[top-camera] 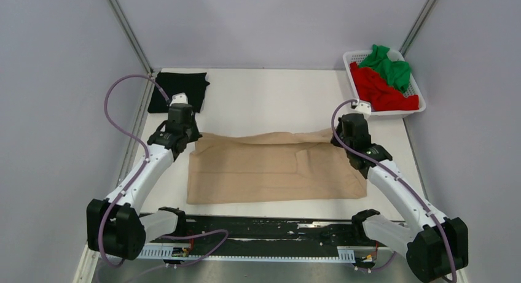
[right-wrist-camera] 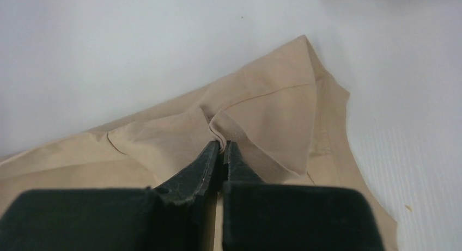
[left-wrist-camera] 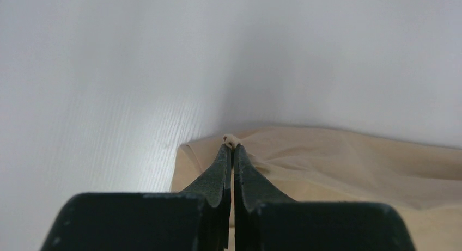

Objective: Fold and stack the t-shirts
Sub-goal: Fold the other side of the tshirt into a rectangle

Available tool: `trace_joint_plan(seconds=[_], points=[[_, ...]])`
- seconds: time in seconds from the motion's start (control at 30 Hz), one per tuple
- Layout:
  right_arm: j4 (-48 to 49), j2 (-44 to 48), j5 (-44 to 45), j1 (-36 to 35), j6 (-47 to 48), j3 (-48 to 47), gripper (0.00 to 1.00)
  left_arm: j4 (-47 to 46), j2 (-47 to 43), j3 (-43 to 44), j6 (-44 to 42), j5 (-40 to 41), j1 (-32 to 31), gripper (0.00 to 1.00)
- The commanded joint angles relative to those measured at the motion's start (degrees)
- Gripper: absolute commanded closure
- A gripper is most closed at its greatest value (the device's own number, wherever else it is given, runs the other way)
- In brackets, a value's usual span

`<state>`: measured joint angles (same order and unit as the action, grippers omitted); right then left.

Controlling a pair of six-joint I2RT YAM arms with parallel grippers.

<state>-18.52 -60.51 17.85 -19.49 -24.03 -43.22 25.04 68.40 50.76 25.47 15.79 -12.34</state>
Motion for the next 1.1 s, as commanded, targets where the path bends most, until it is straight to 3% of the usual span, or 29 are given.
trace_joint_plan(seconds=[0.0,0.27,0.43,0.53,0.63,0.67,0.73,0.77,0.8,0.83,0.93,1.0,1.07], points=[[-6.6,4.6,-0.8,-0.9,-5.2,1.3,0.96,-1.7,-6.1,-4.0,4.9,-3.1,-0.9,1.00],[-17.2,8.4,-4.3,-1.2,-12.4,3.3,0.93,7.0,-12.0,-10.8,13.9,1.0,-1.5,1.00],[-25.5,7.0,-6.9,-1.3,-17.8,3.1,0.90,9.0,-10.7,-13.5,16.1,-1.0,-1.5,1.00],[-31.8,6.2,-11.5,-1.6,-22.6,3.9,0.88,12.7,-9.8,-12.0,18.2,2.6,-1.5,1.00],[-35.8,7.5,-15.4,-2.4,-25.8,5.4,0.88,18.4,-10.2,-9.8,21.3,6.1,-1.4,0.92],[-36.3,8.8,-16.5,-2.8,-26.4,5.7,0.86,19.1,-10.5,-9.1,21.8,7.0,-1.4,0.88],[-36.6,12.2,-19.5,-3.2,-26.2,5.3,0.76,21.1,-11.9,-8.1,22.7,8.0,-1.5,0.70],[-36.5,14.0,-19.7,-3.2,-26.1,4.9,0.64,21.6,-13.1,-7.8,22.8,8.2,-1.5,0.62],[-36.3,16.2,-19.3,-3.2,-25.7,4.5,0.55,22.1,-13.7,-7.1,22.8,8.6,-1.5,0.44],[-35.8,18.9,-18.5,-3.2,-25.0,4.1,0.49,22.5,-15.1,-6.7,22.8,9.0,-1.5,0.37],[-32.9,24.1,-13.6,-3.2,-24.1,3.4,0.18,22.6,-17.8,-4.1,21.9,8.1,-1.5,0.04],[-27.8,26.9,-10.9,-3.2,-24.3,4.9,0.04,20.3,-19.4,-3.0,19.8,5.1,-1.5,0.01],[-20.5,28.1,-10.4,-3.2,-23.1,7.3,0.00,17.1,-19.2,-2.3,17.7,0.1,-1.5,0.00]])
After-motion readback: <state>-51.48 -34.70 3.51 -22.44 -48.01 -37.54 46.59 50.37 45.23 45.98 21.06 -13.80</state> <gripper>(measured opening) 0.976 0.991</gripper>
